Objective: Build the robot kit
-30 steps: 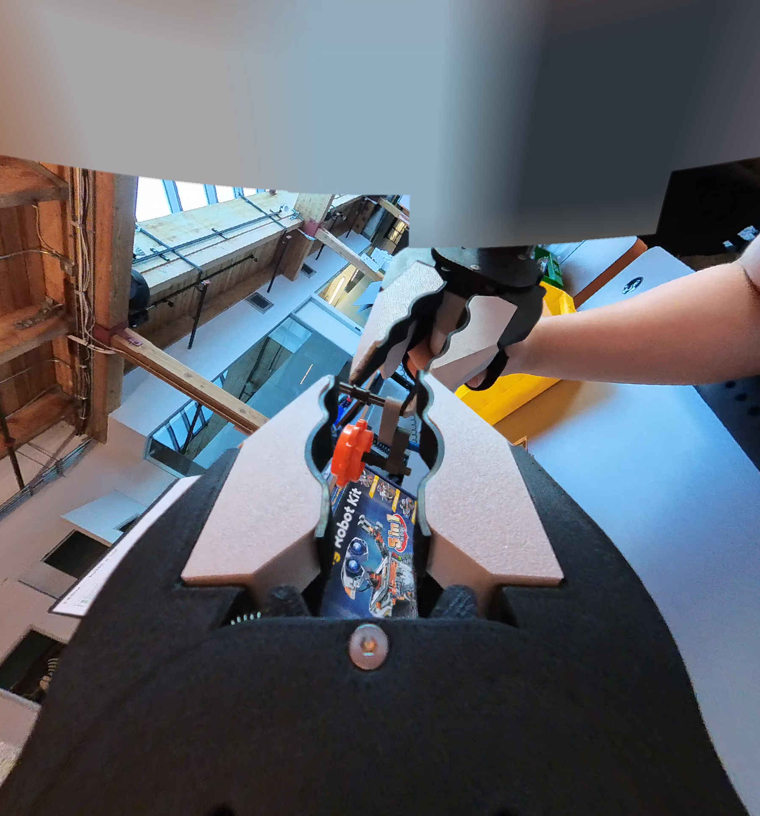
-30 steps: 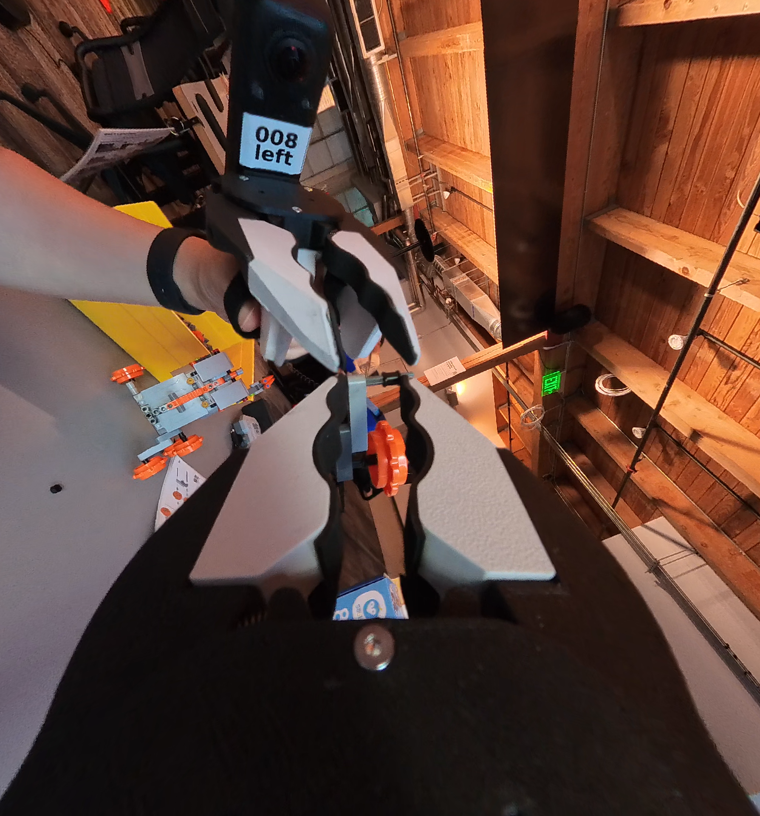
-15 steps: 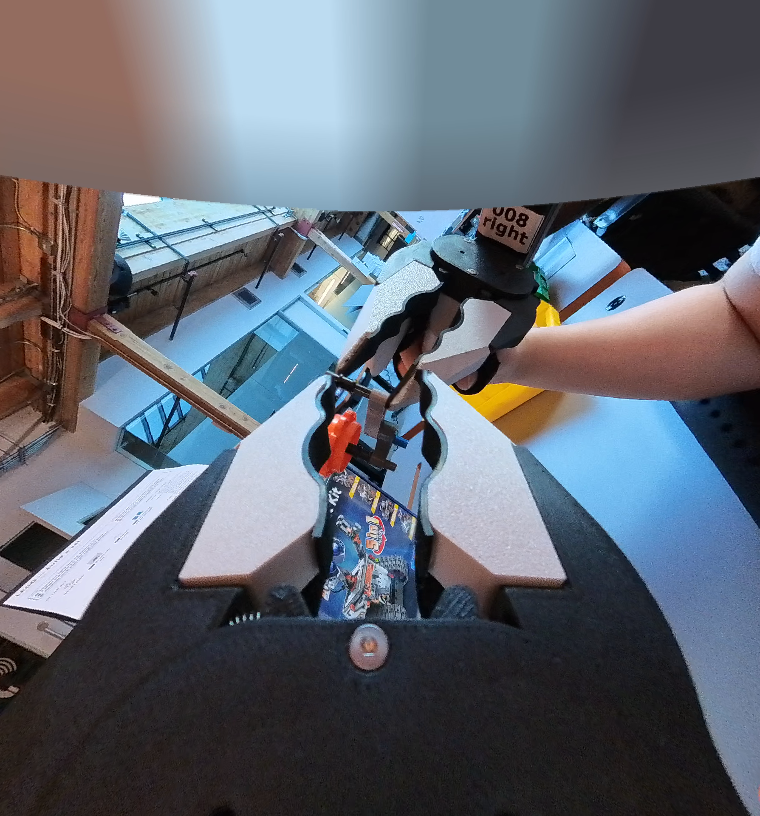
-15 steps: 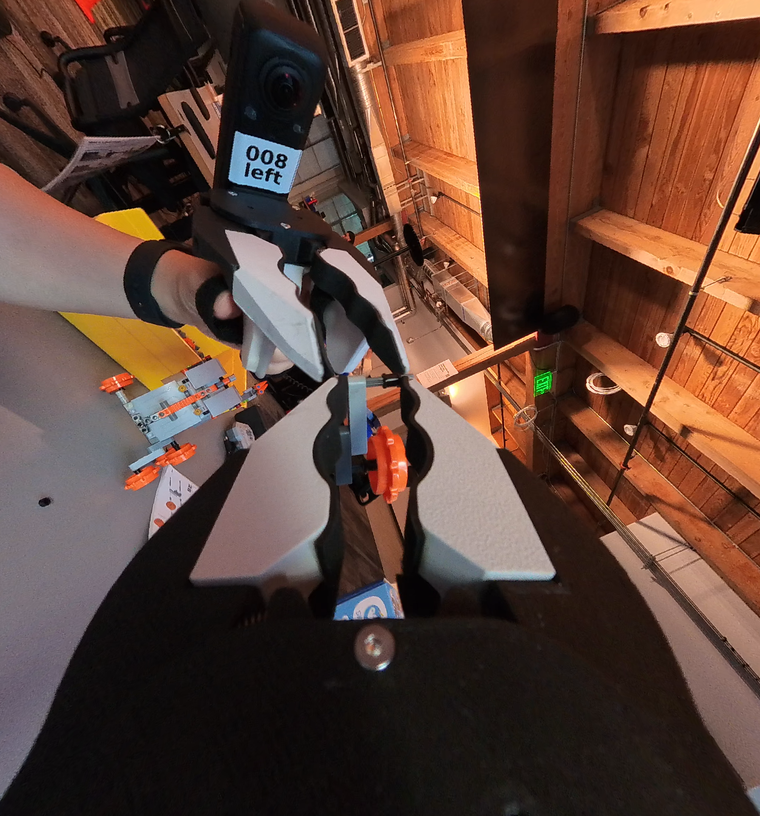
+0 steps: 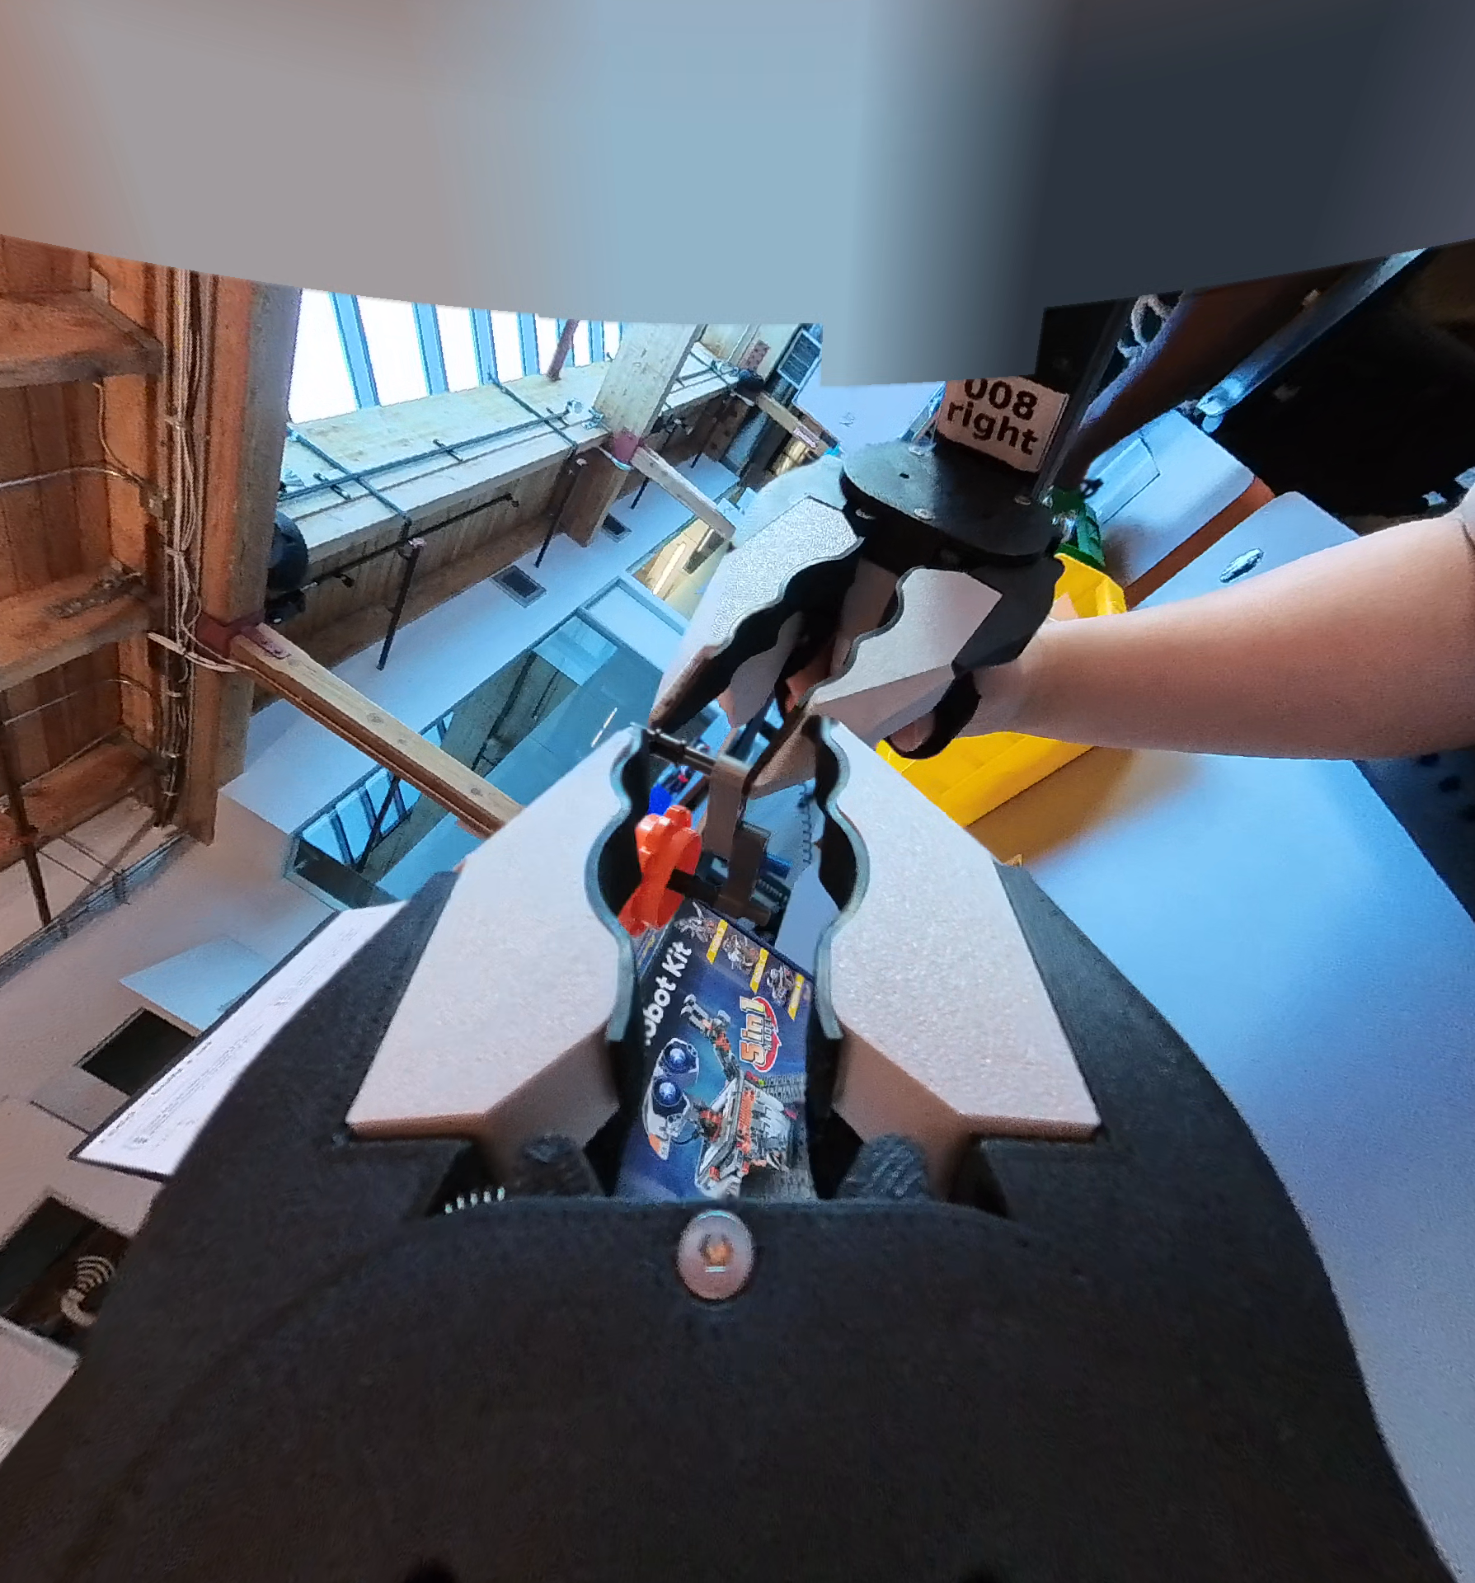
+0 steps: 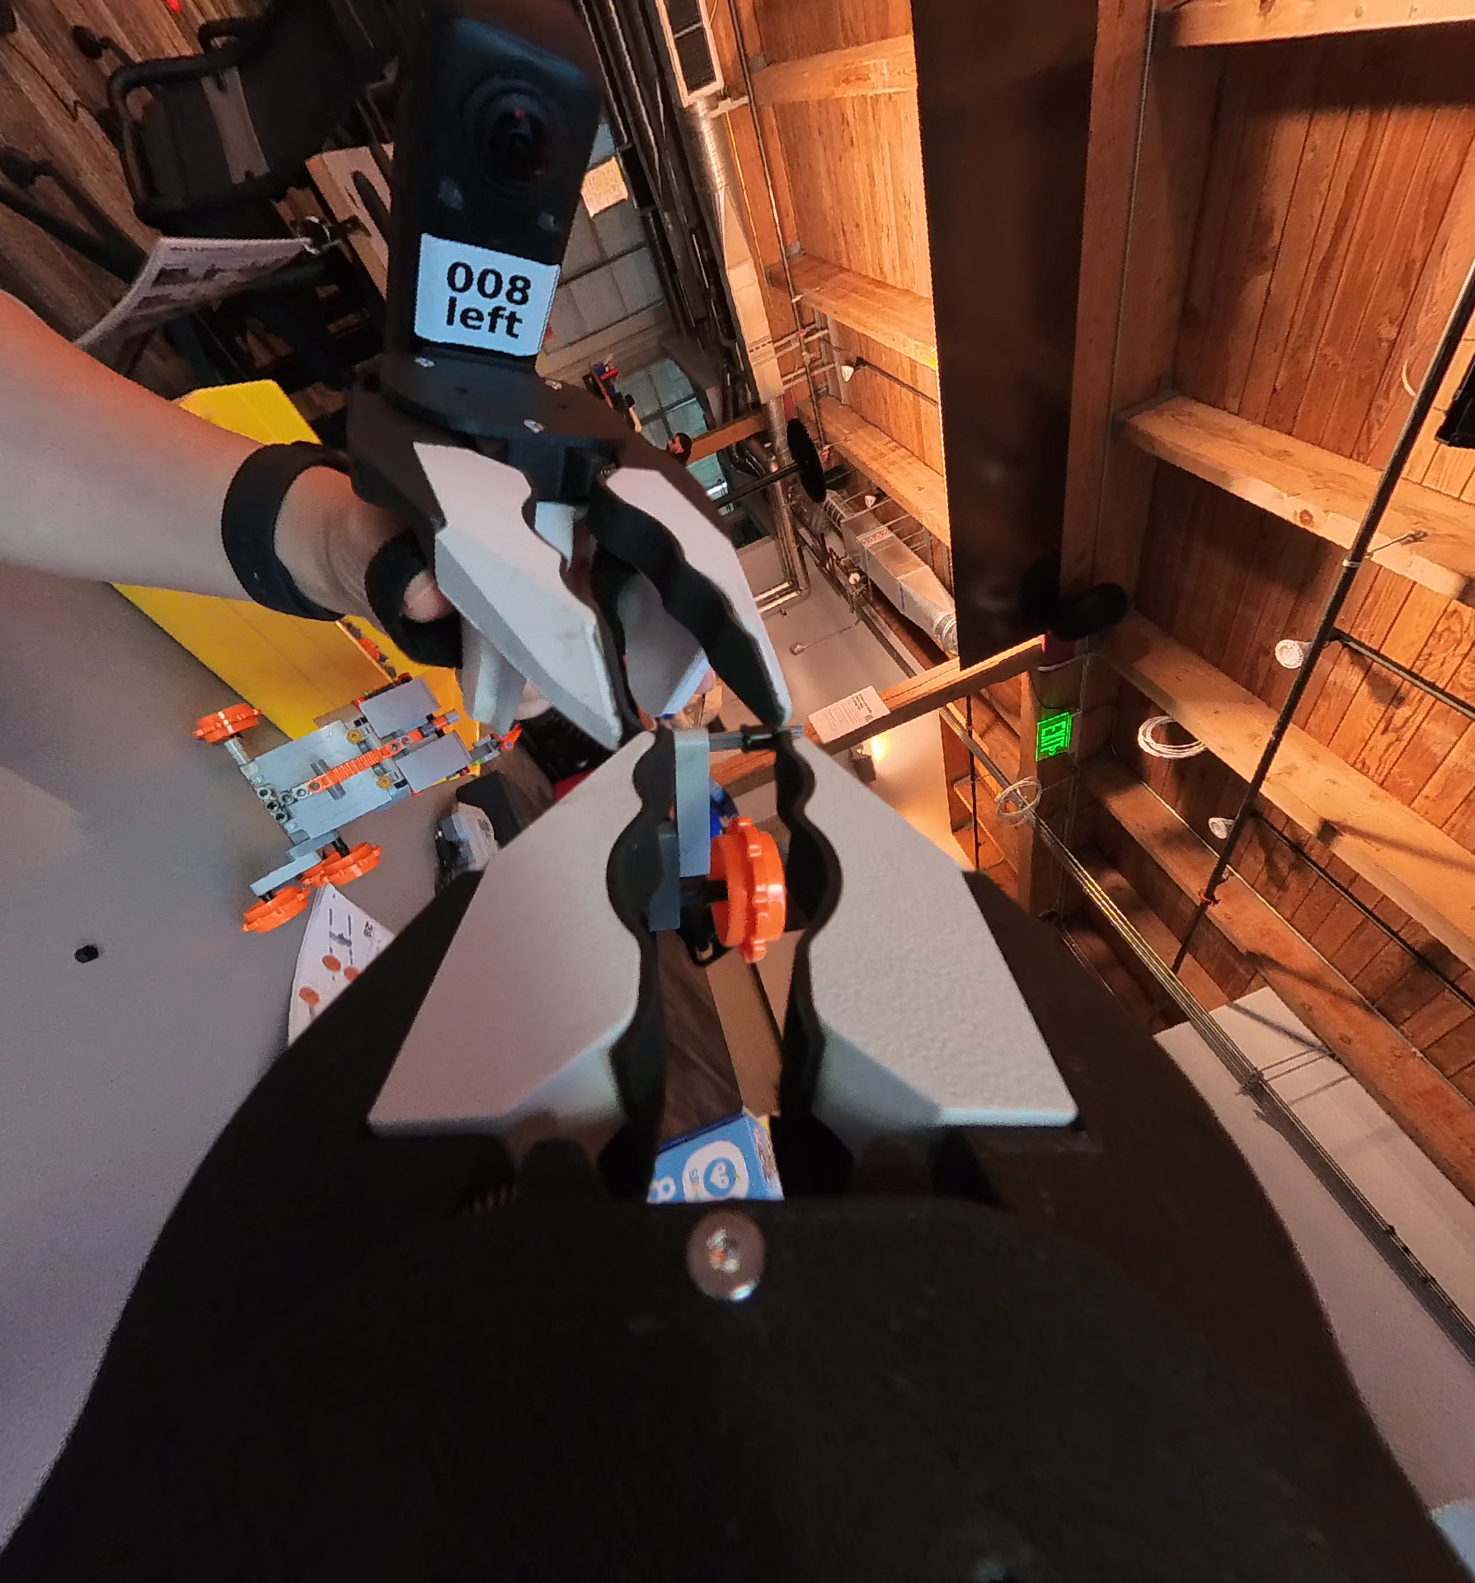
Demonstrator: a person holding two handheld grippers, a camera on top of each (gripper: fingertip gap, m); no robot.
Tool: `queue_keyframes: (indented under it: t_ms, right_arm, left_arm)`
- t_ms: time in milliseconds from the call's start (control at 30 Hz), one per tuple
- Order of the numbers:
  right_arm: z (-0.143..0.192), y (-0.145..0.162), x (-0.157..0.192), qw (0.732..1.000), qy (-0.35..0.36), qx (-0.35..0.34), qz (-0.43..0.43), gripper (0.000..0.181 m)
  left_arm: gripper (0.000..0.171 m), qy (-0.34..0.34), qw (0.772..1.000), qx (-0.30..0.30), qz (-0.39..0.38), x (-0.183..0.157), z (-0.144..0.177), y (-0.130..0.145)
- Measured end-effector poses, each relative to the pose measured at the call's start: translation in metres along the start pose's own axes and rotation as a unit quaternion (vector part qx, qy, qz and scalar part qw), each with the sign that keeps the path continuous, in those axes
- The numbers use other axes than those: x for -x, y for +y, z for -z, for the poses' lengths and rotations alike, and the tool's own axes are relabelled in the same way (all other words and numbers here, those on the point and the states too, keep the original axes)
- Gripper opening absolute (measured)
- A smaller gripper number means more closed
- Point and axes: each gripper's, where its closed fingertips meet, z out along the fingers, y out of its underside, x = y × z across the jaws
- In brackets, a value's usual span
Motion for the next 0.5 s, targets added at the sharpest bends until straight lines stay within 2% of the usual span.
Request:
queue_keyframes:
  t_ms: [167, 500]
  right_arm:
    - [0.001, 0.0004, 0.0028, 1.0, -0.01, 0.007, 0.005, 0.022]
    - [0.0024, 0.0037, 0.0027, 0.999, -0.012, 0.029, 0.024, 0.023]
  left_arm:
    - [0.032, 0.01, 0.999, -0.009, 0.036, 0.0, 0.0017, -0.0004]
    - [0.031, 0.002, 0.999, -0.011, 0.041, -0.0003, -0.0001, 0.0012]
